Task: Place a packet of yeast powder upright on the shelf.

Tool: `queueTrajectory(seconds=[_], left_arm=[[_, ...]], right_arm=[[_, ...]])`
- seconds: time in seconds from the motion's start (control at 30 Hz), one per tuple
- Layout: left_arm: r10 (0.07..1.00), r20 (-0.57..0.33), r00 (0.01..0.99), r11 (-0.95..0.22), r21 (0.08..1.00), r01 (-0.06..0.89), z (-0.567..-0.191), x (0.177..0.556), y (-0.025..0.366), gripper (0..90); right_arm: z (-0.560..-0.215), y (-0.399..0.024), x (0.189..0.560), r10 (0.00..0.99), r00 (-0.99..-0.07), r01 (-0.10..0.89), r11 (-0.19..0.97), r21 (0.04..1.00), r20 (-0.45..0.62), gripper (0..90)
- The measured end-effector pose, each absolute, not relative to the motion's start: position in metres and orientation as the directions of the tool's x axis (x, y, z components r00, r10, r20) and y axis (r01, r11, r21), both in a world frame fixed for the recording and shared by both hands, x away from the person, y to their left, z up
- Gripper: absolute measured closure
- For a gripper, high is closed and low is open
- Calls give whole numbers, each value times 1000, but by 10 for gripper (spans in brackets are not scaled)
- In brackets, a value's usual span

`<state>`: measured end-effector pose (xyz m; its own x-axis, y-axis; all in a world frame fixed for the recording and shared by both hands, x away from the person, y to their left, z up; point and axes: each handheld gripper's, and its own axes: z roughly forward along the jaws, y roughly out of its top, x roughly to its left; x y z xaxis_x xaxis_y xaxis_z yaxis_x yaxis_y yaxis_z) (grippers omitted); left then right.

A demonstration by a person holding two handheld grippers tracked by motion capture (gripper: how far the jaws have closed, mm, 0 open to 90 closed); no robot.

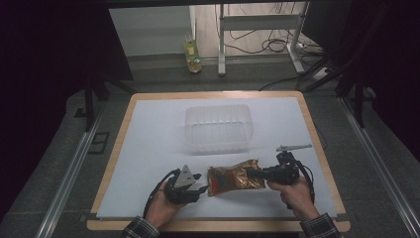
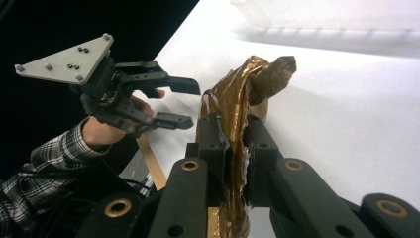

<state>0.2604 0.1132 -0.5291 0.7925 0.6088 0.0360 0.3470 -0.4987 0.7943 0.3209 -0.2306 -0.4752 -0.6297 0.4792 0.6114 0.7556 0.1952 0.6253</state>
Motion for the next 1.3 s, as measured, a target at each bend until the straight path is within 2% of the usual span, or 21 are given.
queueTrajectory(seconds=[0.2, 0.4, 0.97, 1.3], left_arm=[[618, 3, 786, -467, 806, 364, -523, 259, 124, 296], [627, -41, 778, -408, 833, 372, -522, 261, 131, 187], [601, 21, 799, -467, 821, 329, -528, 259, 123, 47], [607, 41, 793, -477, 818, 323, -529, 259, 122, 30]], right_arm=[[-464, -237, 322, 496, -634, 745, 186, 641, 593, 808], [-455, -240, 324, 509, -636, 739, 188, 647, 580, 810], [-426, -246, 330, 551, -645, 711, 181, 679, 529, 811], [-408, -254, 337, 581, -638, 705, 176, 687, 506, 811]])
